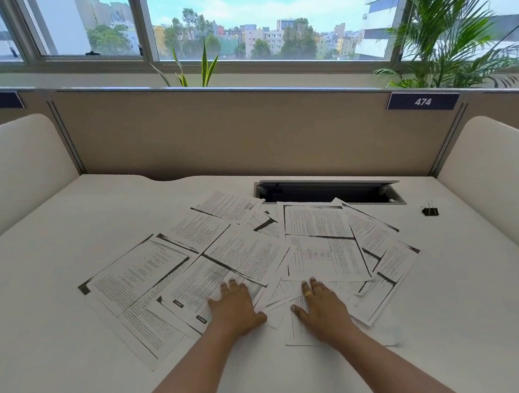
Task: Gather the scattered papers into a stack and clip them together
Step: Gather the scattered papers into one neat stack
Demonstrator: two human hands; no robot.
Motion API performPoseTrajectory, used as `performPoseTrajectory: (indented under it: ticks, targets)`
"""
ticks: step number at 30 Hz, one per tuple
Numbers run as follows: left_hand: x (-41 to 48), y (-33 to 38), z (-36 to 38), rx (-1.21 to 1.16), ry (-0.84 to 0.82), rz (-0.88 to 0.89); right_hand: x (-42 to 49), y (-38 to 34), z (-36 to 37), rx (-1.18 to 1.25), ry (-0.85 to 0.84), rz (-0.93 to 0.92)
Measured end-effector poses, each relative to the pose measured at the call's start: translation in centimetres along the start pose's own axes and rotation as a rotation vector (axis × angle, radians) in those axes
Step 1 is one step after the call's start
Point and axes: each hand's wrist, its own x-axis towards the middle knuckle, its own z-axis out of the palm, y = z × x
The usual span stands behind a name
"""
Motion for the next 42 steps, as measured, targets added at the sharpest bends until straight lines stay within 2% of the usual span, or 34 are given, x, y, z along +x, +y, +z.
performPoseTrajectory:
  ticks: [4, 11, 15, 17, 19, 22, 26, 29, 31, 34, 37, 40, 42]
  targets:
    - [0.2, 0.2, 0.2, -0.003, 0.011, -0.016, 0.4, 0.4, 0.5, 0.002, 0.021, 0.005]
    - [0.4, -0.3, 0.7, 0.000, 0.142, -0.024, 0.1, 0.2, 0.1, 0.029, 0.028, 0.005]
    - [-0.1, -0.4, 0.4, 0.032, 0.352, -0.001, -0.2, 0.3, 0.2, 0.073, 0.020, 0.010]
    - [0.1, -0.7, 0.4, 0.047, 0.485, 0.042, -0.6, 0.3, 0.3, 0.147, -0.002, 0.028]
    - [0.0, -0.8, 0.1, 0.065, 0.552, 0.115, -0.7, 0.2, 0.1, 0.245, -0.015, 0.036]
    - [-0.3, -0.9, -0.5, 0.125, 0.644, 0.183, -0.6, 0.5, -0.6, 0.501, 0.002, 0.067]
    - [-1.4, -0.7, -0.9, 0.074, 0.650, 0.306, -0.8, 0.9, -2.3, 0.916, 0.163, 0.194]
    - [-1.7, -0.6, -0.6, 0.053, 0.728, 0.472, -0.3, 1.5, -3.4, 1.394, 0.187, 0.376]
    - [-1.8, -0.7, -0.2, 0.030, 0.786, 0.567, -0.1, 2.4, -4.1, 1.696, 0.121, 0.486]
    - [-2.0, -0.9, 0.6, 0.021, 0.764, 0.675, 0.0, 4.0, -4.6, 1.788, -0.032, 0.526]
    - [-2.4, -1.5, 0.9, 0.042, 0.652, 0.701, -0.2, 4.7, -4.4, 1.734, -0.053, 0.519]
    - [-2.9, -2.3, 1.1, 0.029, 0.566, 0.520, -0.6, 5.1, -3.7, 1.695, 0.016, 0.484]
    - [-3.2, -2.9, 1.0, -0.111, 0.523, 0.367, -0.8, 5.5, -3.2, 1.727, 0.054, 0.462]
